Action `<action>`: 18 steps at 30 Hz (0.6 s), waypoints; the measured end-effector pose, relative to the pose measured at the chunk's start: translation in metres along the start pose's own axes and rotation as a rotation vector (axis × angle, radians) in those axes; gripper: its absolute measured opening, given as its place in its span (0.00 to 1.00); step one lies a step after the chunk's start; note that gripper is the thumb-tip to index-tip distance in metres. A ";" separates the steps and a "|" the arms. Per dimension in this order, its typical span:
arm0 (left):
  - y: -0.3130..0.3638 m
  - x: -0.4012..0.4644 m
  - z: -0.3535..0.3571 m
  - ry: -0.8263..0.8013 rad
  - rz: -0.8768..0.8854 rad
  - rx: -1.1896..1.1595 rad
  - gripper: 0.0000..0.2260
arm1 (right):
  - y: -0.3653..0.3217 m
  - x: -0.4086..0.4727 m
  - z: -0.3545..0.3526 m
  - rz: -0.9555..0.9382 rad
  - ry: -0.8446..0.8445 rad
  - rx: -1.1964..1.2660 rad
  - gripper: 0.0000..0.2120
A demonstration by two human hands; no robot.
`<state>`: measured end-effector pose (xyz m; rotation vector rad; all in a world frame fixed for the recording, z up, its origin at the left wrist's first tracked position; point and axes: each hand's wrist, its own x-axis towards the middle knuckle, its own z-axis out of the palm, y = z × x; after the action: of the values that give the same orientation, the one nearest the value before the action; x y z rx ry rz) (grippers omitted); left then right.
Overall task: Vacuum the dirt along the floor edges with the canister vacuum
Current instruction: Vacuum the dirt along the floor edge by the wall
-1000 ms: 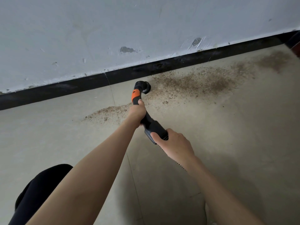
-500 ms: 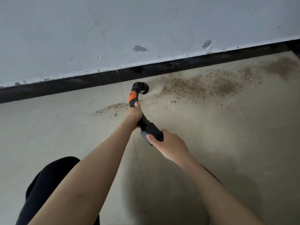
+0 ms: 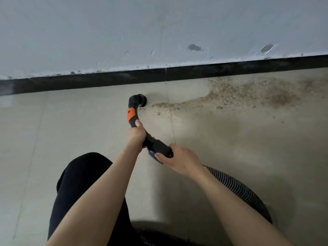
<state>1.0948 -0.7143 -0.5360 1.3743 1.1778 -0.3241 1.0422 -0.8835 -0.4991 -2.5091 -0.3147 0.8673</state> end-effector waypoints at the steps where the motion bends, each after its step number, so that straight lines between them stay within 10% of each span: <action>1: -0.004 0.001 -0.007 0.014 -0.009 -0.023 0.23 | -0.004 -0.001 0.005 -0.011 -0.008 -0.013 0.23; 18: -0.036 -0.014 -0.039 0.043 -0.090 -0.153 0.19 | -0.013 -0.017 0.020 -0.068 -0.042 -0.105 0.23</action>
<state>1.0437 -0.6960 -0.5373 1.2028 1.2761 -0.2640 1.0158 -0.8712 -0.4972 -2.5620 -0.4685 0.8988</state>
